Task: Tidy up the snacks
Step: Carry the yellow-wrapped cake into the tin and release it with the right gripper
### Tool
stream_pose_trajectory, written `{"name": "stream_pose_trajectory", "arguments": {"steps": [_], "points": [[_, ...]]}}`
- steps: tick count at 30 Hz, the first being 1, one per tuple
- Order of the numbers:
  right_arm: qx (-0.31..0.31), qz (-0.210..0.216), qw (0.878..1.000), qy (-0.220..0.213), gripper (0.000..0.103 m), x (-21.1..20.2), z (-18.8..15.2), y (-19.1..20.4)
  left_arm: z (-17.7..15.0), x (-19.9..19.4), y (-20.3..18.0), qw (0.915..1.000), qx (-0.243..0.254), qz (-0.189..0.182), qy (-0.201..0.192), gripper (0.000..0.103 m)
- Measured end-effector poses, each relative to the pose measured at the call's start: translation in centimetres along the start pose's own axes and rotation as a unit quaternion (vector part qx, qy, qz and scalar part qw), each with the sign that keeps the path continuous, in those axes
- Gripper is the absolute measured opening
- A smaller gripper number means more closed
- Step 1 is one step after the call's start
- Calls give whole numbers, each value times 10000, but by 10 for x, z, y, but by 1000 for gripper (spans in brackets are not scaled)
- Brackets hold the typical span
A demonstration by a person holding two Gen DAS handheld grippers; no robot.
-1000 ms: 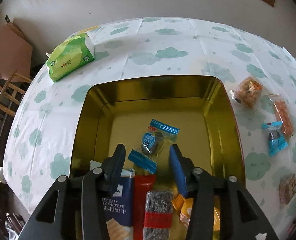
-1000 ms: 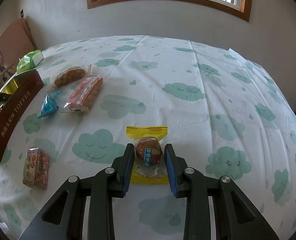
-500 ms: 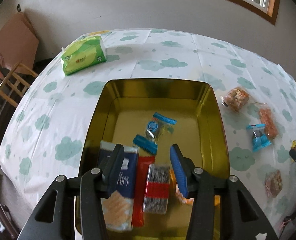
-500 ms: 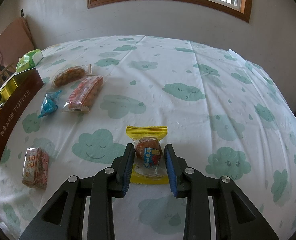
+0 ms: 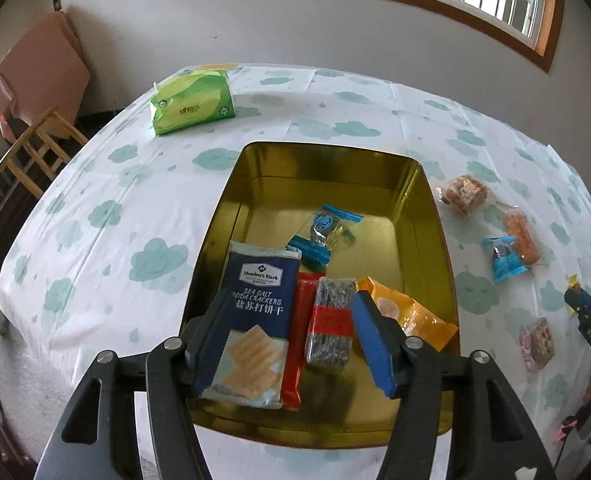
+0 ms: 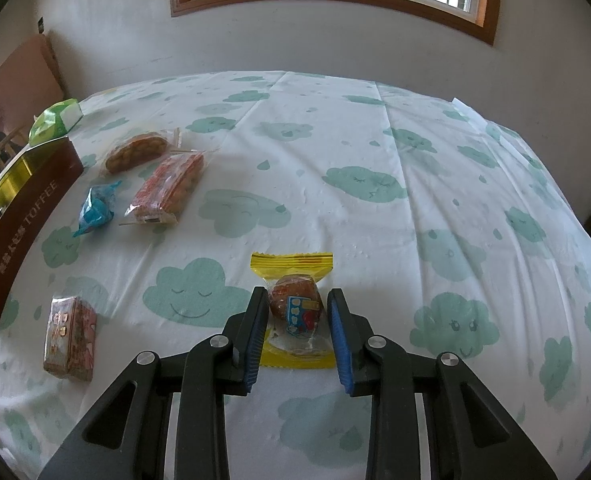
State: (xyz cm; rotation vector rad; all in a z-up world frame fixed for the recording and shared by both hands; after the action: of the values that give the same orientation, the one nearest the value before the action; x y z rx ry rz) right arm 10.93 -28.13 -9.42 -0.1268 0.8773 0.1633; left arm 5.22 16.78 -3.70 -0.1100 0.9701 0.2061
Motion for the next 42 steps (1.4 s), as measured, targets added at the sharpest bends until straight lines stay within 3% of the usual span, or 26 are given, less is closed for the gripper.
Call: {"name": "stream_pose_trajectory", "arguments": {"steps": [2, 6, 8, 11, 13, 23, 31, 42], "points": [[23, -36, 10000, 2, 28, 15, 13, 39, -1, -2, 1, 10000, -6, -25, -33, 57], [125, -107, 9999, 4, 26, 19, 19, 48, -4, -1, 5, 9999, -58, -89, 13, 57], [189, -78, 9998, -43, 26, 25, 33, 74, -5, -1, 7, 10000, -44, -60, 13, 57], [276, 7, 9995, -156, 25, 4, 35, 59, -7, -2, 8, 10000, 7, 42, -2, 57], [297, 108, 9993, -204, 25, 2, 43, 70, -8, -3, 9, 9999, 51, 132, -25, 59], [-276, 1093, 9932, -286, 25, -49, 48, 113, -10, -12, 20, 9997, 80, 194, -96, 71], [-905, 1950, 9764, -221, 25, -91, 31, 150, -12, -18, 51, 9990, -151, 400, -127, 72], [-1421, 2375, 9609, -51, 25, -93, 22, 182, -24, -14, 86, 9973, -395, 621, 21, 73]]}}
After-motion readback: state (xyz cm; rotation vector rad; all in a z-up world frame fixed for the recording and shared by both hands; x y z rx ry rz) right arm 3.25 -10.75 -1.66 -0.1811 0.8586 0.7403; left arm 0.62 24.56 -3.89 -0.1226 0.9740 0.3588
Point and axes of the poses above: each gripper's, at about its wrist camera, not at the fingertips, and x roughly the way its jaws point, y to its left, z to its top, the point moved 6 cm from there along x, roughly the way its jaws point
